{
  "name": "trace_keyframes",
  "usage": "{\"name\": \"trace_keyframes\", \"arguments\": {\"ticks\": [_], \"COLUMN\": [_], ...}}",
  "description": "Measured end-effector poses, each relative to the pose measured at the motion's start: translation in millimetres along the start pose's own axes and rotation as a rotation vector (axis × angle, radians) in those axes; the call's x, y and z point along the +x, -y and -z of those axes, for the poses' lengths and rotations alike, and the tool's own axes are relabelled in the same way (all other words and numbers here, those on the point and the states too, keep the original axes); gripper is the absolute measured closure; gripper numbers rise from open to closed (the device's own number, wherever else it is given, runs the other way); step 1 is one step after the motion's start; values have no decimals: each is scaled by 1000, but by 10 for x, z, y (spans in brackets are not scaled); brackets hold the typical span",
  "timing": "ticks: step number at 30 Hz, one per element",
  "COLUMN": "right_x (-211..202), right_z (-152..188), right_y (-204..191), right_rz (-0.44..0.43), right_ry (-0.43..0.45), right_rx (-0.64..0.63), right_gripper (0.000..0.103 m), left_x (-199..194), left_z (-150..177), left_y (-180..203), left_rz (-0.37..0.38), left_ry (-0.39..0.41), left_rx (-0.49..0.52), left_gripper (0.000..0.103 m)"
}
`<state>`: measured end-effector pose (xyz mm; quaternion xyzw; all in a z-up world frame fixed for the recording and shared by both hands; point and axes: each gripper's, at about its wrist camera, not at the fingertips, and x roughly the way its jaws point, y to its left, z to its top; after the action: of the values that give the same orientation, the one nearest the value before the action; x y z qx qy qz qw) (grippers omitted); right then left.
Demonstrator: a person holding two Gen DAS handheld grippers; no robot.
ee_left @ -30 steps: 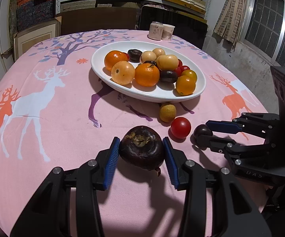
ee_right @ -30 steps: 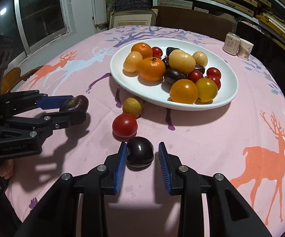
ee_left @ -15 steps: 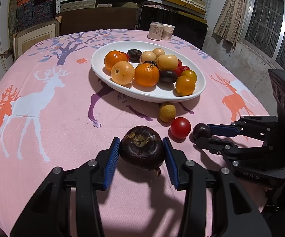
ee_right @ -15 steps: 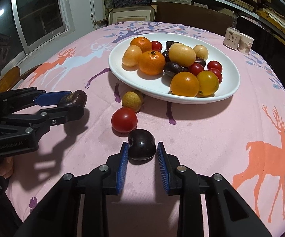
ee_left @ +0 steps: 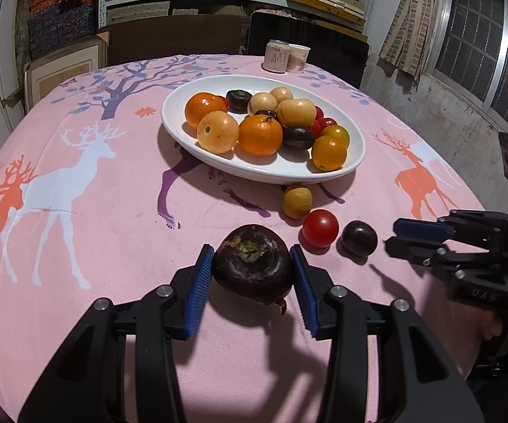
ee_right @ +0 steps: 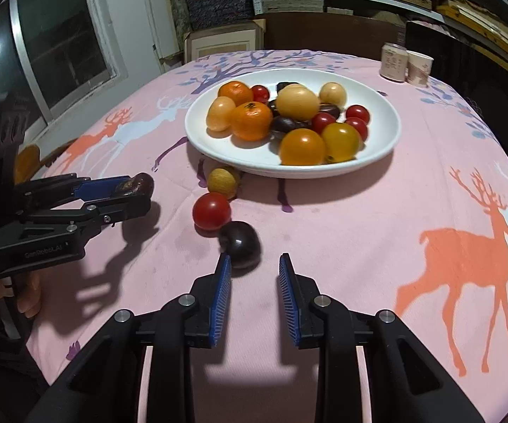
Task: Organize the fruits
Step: 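Carry the dark purple fruit over the plate with the left tool while the right tool holds the plum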
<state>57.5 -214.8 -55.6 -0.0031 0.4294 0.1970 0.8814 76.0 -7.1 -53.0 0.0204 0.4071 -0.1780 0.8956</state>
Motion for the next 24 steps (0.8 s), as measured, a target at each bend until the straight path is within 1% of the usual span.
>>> {"name": "trace_keyframes", "arguments": {"ticks": [3, 7, 13, 17, 19, 24], "right_x": [-149, -360, -643, -742, -776, -793], "right_z": [7, -116, -576, -845, -896, -911], "right_y": [123, 260, 396, 492, 480, 366], "right_rz": [-15, -32, -66, -91, -80, -21], "right_ry": [32, 94, 190, 222, 237, 289], "right_rx": [43, 87, 120, 143, 130, 24], "right_gripper": [74, 74, 74, 74, 74, 74], "left_x": [-37, -117, -266, -258, -243, -142], "left_z": [-27, -180, -635, -926, -1009, -1068], "left_y": [61, 151, 296, 289, 279, 258], "left_rz": [-6, -7, -35, -49, -49, -42], "left_ry": [5, 25, 94, 111, 115, 111], "left_rx": [20, 46, 96, 93, 89, 85], "left_gripper": [60, 60, 60, 60, 60, 60]}}
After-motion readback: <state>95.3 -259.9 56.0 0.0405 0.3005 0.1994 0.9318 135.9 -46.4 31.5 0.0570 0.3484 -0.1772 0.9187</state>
